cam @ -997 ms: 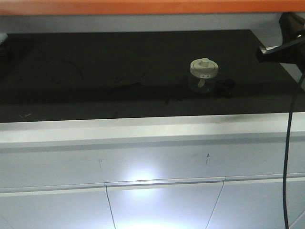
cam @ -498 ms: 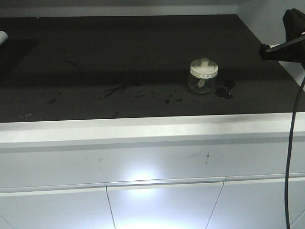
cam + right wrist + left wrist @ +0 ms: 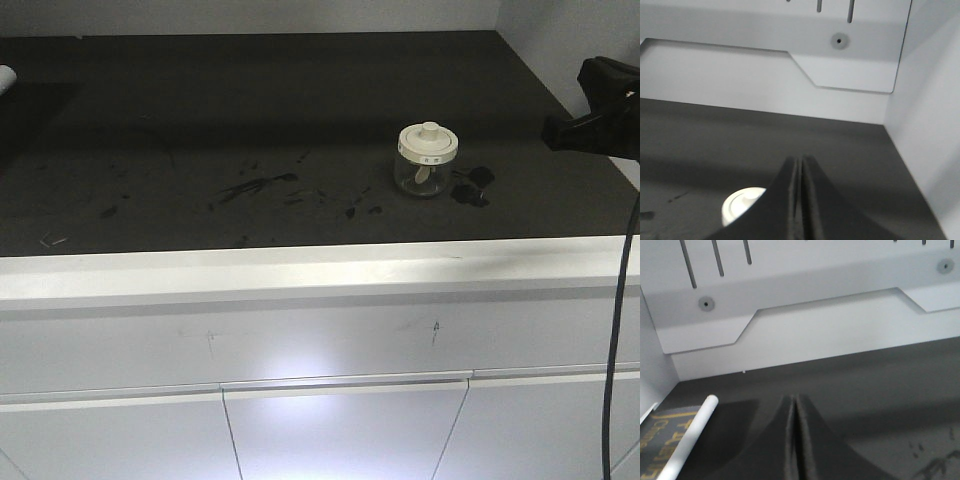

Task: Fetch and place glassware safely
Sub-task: 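Move the open right gripper toward the glass jar with white lid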

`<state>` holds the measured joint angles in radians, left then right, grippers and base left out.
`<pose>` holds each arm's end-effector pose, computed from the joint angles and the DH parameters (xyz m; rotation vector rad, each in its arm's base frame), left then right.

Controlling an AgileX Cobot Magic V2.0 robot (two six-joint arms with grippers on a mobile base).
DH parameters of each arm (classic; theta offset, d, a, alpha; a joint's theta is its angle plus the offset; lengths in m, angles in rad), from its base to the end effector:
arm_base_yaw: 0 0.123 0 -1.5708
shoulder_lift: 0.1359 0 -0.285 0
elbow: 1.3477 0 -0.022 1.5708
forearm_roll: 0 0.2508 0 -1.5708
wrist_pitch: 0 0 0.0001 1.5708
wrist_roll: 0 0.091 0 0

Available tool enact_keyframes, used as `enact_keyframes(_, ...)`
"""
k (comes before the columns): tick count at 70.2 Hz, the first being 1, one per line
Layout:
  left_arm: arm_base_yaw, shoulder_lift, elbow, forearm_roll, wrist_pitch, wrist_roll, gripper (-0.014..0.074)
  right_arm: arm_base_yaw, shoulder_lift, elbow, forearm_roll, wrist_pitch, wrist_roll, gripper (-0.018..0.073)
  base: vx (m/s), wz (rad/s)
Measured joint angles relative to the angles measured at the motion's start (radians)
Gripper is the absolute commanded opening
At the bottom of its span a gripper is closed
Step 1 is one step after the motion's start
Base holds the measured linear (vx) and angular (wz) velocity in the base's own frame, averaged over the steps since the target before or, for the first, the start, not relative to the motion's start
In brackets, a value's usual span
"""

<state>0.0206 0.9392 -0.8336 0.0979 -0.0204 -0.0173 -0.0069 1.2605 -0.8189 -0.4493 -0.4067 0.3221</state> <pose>0.2066 0.0041 0.3912 0.0486 1.5687 0.0779 0.2831 0.0136 0.3386 -0.2042 1.5421 0.0539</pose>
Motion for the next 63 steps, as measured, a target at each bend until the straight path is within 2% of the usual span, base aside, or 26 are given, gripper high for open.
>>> enact_keyframes(7, 0.0, -0.052, 0.068, -0.001, -0.008, 0.007, -0.0007, 0.0, -0.002, 0.015, -0.069, -0.004, 0.083, -0.0001, 0.0, 0.0)
enact_keyframes(17, 0.0, -0.129, 0.201, -0.001, -0.03, 0.008, -0.0007, 0.0, -0.002, 0.106, -0.13, -0.093, 0.147, -0.0001, 0.0, 0.0)
enact_keyframes(31, 0.0, -0.274, 0.36, -0.002, -0.032, 0.008, -0.0007, 0.0, -0.01, 0.219, -0.154, -0.176, 0.155, -0.0001, 0.0, 0.0)
enact_keyframes(49, 0.0, -0.463, 0.507, -0.002, 0.02, 0.008, -0.0007, 0.0, -0.01, 0.229, -0.178, -0.191, 0.157, -0.0001, 0.0, 0.0)
enact_keyframes(63, 0.0, -0.5, 0.553, -0.011, 0.032, 0.008, -0.0007, 0.0, -0.01, 0.229, -0.183, -0.192, 0.157, 0.0017, 0.0, 0.0)
